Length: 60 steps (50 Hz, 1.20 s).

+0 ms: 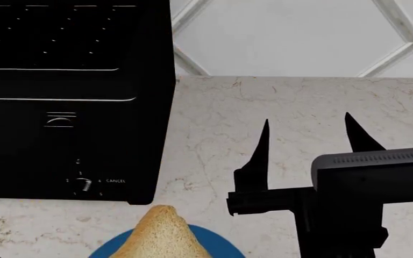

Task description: Place the toasted item on a plate.

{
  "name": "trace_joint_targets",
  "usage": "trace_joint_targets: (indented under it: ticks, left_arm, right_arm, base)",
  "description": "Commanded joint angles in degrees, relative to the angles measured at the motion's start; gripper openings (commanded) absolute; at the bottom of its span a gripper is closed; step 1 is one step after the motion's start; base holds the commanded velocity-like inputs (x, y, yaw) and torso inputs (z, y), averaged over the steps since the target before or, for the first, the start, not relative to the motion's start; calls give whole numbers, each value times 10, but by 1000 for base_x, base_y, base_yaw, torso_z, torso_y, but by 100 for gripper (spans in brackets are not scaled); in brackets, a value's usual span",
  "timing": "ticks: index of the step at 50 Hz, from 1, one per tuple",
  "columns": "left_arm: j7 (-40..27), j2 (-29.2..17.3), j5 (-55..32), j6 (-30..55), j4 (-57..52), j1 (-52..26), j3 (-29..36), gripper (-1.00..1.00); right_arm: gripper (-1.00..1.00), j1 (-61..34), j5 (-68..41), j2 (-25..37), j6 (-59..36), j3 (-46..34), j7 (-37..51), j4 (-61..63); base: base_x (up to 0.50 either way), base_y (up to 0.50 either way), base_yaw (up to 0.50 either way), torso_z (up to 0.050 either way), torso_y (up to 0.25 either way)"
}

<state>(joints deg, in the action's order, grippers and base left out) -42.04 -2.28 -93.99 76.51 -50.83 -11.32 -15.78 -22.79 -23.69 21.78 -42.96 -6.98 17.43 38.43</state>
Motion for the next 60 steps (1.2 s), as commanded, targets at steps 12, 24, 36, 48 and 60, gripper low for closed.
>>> trace_joint_targets:
  ticks: [12,24,36,48,60]
  left_arm:
    - [66,-23,70,-40,-2,32,5,-100]
    - [88,-32,102,-54,-6,45,14,100]
    - [108,-41,129,-68,-9,59,27,100]
    - [116,-87,185,-59,-27,44,44,100]
    - [117,-116,210,-61,-15,15,54,100]
  right_arm:
    - [100,-15,-6,2,-13,-7,5,2]
    - [100,-21,-6,2,-16,-13,8,1]
    - [100,-18,-9,4,-16,-12,11,4]
    - [100,-25,-12,3,-19,-16,12,4]
    - [100,-24,-16,5,-17,-13,13,4]
  base:
    - [0,0,0,0,0]
    - [0,0,0,0,0]
    - [0,0,0,0,0]
    - [0,0,0,0,0]
    - [0,0,0,0,0]
